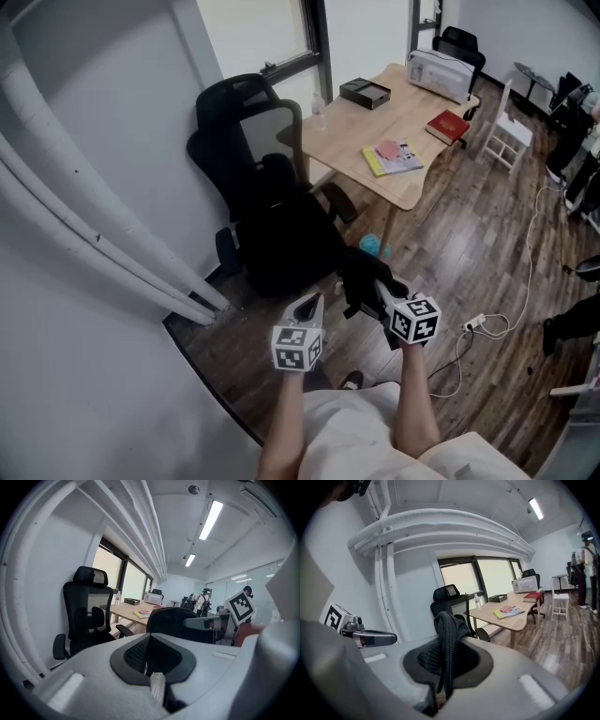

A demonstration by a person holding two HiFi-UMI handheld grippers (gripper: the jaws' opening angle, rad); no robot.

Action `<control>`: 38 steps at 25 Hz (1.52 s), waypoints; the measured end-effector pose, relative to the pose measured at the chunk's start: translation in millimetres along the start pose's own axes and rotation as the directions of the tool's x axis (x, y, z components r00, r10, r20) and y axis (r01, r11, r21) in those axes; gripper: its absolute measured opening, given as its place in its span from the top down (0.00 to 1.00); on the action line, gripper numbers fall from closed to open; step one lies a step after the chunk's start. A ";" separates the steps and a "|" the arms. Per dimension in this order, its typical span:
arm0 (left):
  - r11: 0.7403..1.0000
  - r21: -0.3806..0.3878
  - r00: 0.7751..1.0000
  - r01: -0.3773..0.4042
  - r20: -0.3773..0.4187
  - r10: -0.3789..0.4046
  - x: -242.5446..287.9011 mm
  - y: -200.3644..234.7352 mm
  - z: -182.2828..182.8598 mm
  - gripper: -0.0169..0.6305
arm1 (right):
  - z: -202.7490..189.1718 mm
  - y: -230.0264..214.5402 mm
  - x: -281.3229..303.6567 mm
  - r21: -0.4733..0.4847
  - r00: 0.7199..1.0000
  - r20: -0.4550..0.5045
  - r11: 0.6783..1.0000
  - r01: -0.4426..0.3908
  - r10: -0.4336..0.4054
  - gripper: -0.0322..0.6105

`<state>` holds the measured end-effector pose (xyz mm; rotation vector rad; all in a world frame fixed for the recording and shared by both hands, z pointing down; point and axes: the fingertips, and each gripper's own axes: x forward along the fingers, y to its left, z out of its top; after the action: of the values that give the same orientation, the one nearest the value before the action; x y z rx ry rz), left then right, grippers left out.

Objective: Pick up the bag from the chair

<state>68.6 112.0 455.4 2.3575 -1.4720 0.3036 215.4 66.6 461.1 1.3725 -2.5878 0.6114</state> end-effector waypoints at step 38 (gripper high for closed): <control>0.997 -0.038 0.998 -0.064 -0.012 0.064 3.8 15.0 -8.0 0.96 | 0.5 0.1 8.7 -0.044 0.999 -0.041 0.999 -0.006 0.004 0.90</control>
<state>56.8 106.1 466.8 2.2789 -1.5370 0.3011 210.4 59.8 463.4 1.3263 -2.5578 0.5738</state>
